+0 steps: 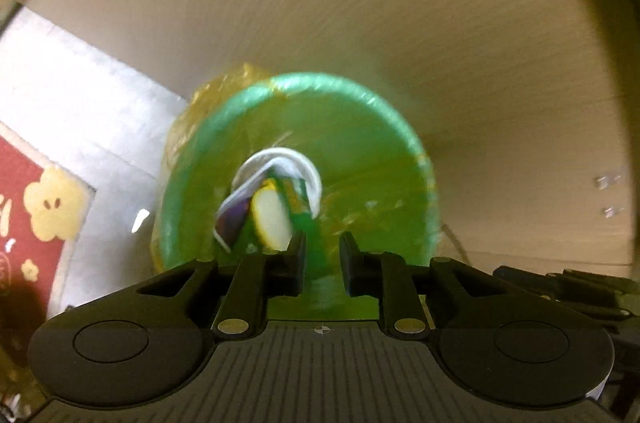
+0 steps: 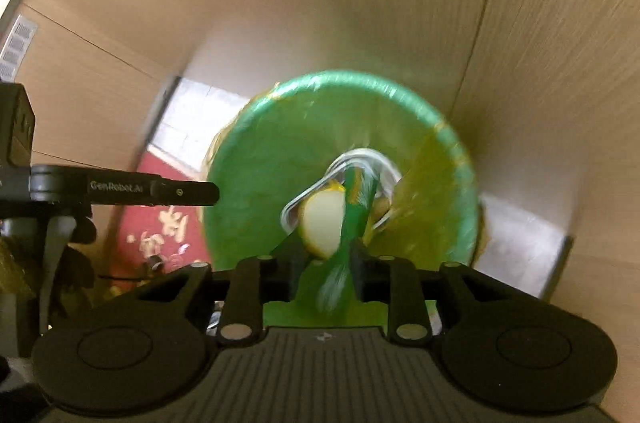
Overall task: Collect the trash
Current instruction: 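Open the right gripper releasing the packet while the left gripper releases the pad, then raise both grippers out of the bin back over the countertop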
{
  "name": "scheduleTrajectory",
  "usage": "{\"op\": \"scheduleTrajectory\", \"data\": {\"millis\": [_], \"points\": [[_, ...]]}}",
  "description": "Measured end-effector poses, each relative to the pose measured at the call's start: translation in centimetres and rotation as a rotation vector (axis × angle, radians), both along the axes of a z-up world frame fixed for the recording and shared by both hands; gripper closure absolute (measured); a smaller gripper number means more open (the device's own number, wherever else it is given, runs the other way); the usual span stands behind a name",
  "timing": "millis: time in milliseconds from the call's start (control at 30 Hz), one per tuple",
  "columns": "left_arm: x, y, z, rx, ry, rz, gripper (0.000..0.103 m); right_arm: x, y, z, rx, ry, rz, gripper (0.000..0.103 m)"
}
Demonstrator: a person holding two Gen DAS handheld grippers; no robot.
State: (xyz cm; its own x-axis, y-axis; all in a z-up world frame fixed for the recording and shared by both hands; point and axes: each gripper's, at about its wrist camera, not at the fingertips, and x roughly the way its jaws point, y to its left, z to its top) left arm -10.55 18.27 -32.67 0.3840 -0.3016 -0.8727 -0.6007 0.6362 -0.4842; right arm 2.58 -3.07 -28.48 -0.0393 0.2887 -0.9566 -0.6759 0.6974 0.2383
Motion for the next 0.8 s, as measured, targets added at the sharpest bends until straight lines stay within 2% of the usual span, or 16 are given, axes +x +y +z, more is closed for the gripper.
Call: {"op": "scheduleTrajectory", "data": {"millis": [100, 267, 400, 467, 533, 600, 700, 767, 800], "points": [[0.1, -0.1, 4.7, 0.068, -0.098, -0.042, 0.082, 0.4, -1.3, 3.4, 0.053, -0.071, -0.005, 0.077], [0.6, -1.5, 15.7, 0.174, -0.361, -0.166, 0.082, -0.3, -3.1, 11.4, 0.2, -0.251, 0.008, 0.077], [1.7, -3.2, 22.9, 0.335, -0.566, -0.257, 0.082, -1.2, -4.8, 17.8, 0.346, -0.405, -0.025, 0.077], [2.7, -4.0, 25.0, 0.411, -0.64, -0.282, 0.082, -1.2, -5.5, 20.4, 0.404, -0.482, -0.069, 0.075], [4.1, -4.8, 26.3, 0.481, -0.669, -0.288, 0.082, -1.0, -6.0, 22.5, 0.43, -0.581, -0.114, 0.065], [5.5, -5.7, 27.1, 0.519, -0.659, -0.296, 0.082, -0.4, -6.3, 23.6, 0.437, -0.679, -0.176, 0.056], [7.0, -7.3, 28.2, 0.568, -0.687, -0.341, 0.082, 0.6, -7.1, 24.9, 0.446, -0.807, -0.277, 0.049], [7.8, -8.5, 28.5, 0.604, -0.713, -0.362, 0.082, 1.1, -7.9, 25.2, 0.462, -0.876, -0.314, 0.042], [8.3, -9.1, 28.7, 0.618, -0.723, -0.362, 0.082, 1.4, -8.3, 24.8, 0.467, -0.907, -0.327, 0.035]]}}
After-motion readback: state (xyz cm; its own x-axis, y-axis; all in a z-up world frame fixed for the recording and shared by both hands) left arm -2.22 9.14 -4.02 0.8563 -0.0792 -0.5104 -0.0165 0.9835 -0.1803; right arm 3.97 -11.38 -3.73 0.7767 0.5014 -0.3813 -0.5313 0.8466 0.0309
